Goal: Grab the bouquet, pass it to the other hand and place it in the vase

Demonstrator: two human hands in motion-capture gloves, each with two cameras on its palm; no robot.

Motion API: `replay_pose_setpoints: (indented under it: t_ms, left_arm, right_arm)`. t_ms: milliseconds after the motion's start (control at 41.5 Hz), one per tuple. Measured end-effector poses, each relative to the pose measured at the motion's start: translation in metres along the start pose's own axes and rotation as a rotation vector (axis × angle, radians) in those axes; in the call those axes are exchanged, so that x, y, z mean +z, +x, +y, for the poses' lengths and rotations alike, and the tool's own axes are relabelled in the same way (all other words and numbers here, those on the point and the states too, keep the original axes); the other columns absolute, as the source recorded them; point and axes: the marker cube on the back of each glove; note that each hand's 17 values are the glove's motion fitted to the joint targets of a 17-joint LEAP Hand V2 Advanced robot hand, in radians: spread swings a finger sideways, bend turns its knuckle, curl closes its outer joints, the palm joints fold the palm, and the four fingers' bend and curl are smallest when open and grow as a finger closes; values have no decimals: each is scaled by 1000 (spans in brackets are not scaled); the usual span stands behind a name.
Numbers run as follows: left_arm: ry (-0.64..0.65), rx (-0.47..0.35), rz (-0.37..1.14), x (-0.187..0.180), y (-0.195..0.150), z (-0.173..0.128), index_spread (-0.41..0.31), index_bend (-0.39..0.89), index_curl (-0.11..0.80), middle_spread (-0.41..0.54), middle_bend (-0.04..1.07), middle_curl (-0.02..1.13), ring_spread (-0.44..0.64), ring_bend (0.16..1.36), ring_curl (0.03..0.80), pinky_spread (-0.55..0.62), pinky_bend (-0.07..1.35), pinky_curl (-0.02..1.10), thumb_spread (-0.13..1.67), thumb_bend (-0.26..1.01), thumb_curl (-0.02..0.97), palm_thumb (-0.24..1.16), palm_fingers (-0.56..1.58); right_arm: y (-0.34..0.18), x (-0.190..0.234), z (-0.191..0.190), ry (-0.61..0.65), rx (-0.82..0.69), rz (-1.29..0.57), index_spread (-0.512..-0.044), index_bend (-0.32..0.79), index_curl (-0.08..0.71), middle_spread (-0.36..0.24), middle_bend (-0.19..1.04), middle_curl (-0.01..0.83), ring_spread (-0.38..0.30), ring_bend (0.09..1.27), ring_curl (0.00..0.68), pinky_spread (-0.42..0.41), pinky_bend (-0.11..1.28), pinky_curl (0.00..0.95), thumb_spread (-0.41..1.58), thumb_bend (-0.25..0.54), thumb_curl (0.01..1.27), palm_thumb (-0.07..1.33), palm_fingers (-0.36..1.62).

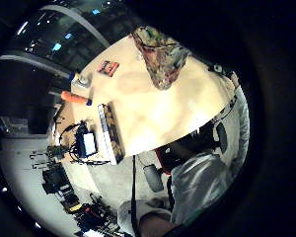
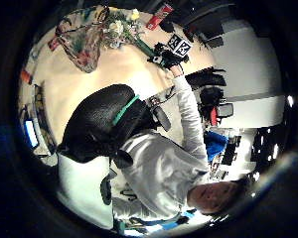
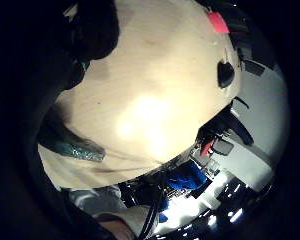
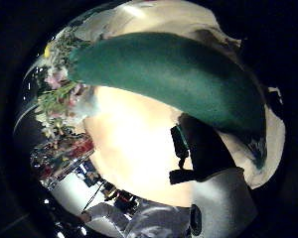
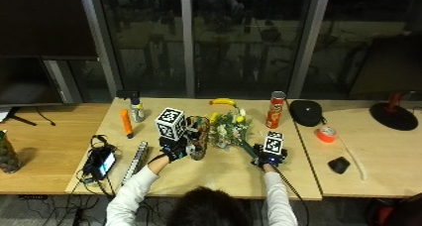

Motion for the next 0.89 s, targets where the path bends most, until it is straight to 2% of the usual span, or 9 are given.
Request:
replay_pose_setpoints:
  t_ms: [72,289,361,554,650,699,747,819,891]
  left_arm:
    - [2,-2,-1,-1,1,1,19,157,314,383,180,256,533,539,237,452,553,329,1042,-22,284,259,12]
    - [-1,5,6,4,1,-2,20,157,316,383,179,259,533,538,240,452,553,331,1046,-23,284,263,11]
    - [-8,0,-1,2,0,-2,20,156,316,383,182,263,533,537,240,452,551,331,1045,-21,286,267,13]
    - [-8,-13,5,-1,-3,-2,20,159,316,383,180,266,533,534,242,452,550,332,1044,-23,288,269,14]
    - [-7,-18,7,-3,-4,-1,20,158,316,379,179,268,533,533,243,452,549,333,1048,-23,288,271,14]
    - [-6,-21,7,-2,-6,-2,20,158,316,378,179,268,533,533,243,452,549,333,1049,-23,288,271,14]
    - [-6,-26,6,-2,-8,-2,20,158,316,378,179,269,534,533,243,452,549,333,1050,-23,289,271,14]
    - [-7,-39,5,-3,-12,-3,20,158,316,377,179,269,534,532,244,452,548,333,1051,-23,289,271,14]
    - [-4,-48,11,-5,-14,-4,20,158,316,376,178,270,534,532,245,452,548,334,1051,-23,289,271,14]
  right_arm:
    - [-4,1,-2,25,-37,-19,-196,58,90,-25,311,405,-69,714,374,53,717,358,1057,-17,379,652,629]
    - [1,8,4,-86,53,22,-297,160,158,-45,270,403,-105,618,363,53,633,341,1052,-16,376,717,653]
    - [-6,6,-2,48,-2,4,-312,171,181,-50,240,399,-110,593,362,53,609,337,1055,-13,372,730,666]
    - [-17,-2,-8,239,-77,-21,-236,276,278,-60,211,399,-118,470,339,28,500,313,1185,68,402,886,846]
    - [-15,-3,-12,253,-71,-67,-233,50,231,-120,332,442,-167,623,375,-131,569,326,1185,74,425,925,1249]
    - [-14,-1,-14,279,-50,-79,-236,43,226,-136,395,474,-179,697,408,-161,634,362,1193,73,431,935,1331]
    - [-13,-2,-16,343,-20,-92,-233,66,230,-148,431,493,-183,737,431,-185,663,380,1196,69,436,941,1301]
    - [-10,-6,-20,468,22,-147,-238,247,291,-161,590,553,-189,829,480,-194,648,404,1173,28,409,906,1545]
    - [-8,-14,-20,540,37,-255,-235,317,329,-165,672,586,-190,877,509,-204,659,426,1150,-4,397,883,1534]
